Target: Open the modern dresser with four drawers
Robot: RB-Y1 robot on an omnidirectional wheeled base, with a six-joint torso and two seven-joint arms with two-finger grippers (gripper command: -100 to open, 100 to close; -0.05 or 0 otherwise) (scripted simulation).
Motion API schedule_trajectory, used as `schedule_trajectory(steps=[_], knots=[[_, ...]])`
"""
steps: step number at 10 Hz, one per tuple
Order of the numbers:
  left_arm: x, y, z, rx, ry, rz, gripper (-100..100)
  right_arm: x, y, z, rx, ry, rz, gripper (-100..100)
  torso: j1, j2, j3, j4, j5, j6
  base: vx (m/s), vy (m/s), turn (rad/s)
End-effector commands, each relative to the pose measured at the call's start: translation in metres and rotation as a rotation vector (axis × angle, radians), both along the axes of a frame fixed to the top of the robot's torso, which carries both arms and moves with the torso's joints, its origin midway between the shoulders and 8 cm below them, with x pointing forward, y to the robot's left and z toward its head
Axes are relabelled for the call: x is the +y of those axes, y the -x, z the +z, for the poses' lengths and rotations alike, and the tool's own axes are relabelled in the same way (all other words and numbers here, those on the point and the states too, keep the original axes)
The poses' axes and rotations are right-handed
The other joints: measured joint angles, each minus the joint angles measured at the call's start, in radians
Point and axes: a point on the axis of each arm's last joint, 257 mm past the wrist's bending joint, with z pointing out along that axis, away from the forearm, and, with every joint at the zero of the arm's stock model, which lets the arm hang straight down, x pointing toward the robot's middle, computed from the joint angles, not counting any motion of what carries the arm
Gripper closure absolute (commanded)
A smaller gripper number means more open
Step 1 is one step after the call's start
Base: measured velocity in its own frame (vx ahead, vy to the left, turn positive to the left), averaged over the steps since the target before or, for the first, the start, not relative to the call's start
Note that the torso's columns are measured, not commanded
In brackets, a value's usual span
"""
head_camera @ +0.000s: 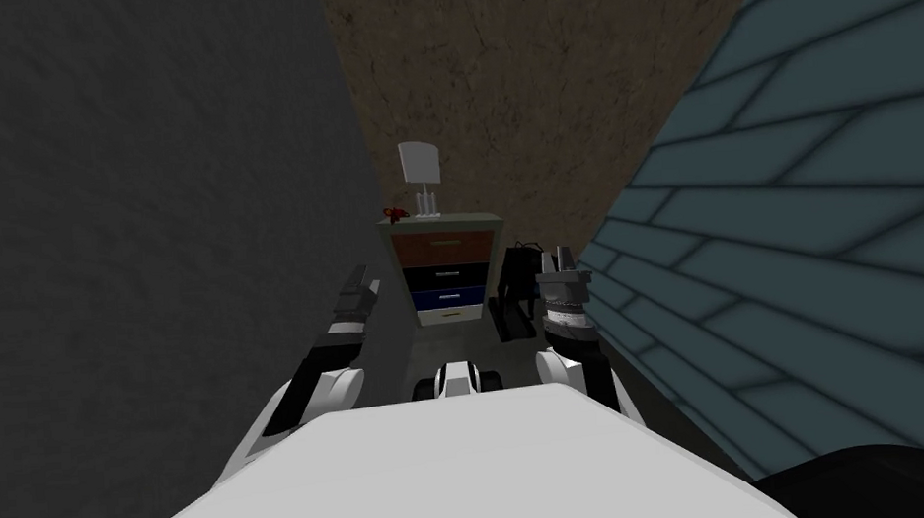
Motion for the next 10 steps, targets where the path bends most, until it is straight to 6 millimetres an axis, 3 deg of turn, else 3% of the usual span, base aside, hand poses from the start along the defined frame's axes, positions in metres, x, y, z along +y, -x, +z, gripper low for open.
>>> schedule_trajectory(steps=[1,10], knots=[[0.002,-0.007,-0.012,0.050,0.009,0.008,-100,0.000,0.000,0.000,0.000,0.000,0.000,0,-0.001,0.000,0.000,0.000,0.000,0.000,0.168,-0.099,-0.028],[0.004,-0.027,-0.054,0.221,0.031,0.029,-100,0.000,0.000,0.000,0.000,0.000,0.000,0,0.001,0.003,0.002,0.001,0.000,0.000,0.168,-0.068,-0.033]])
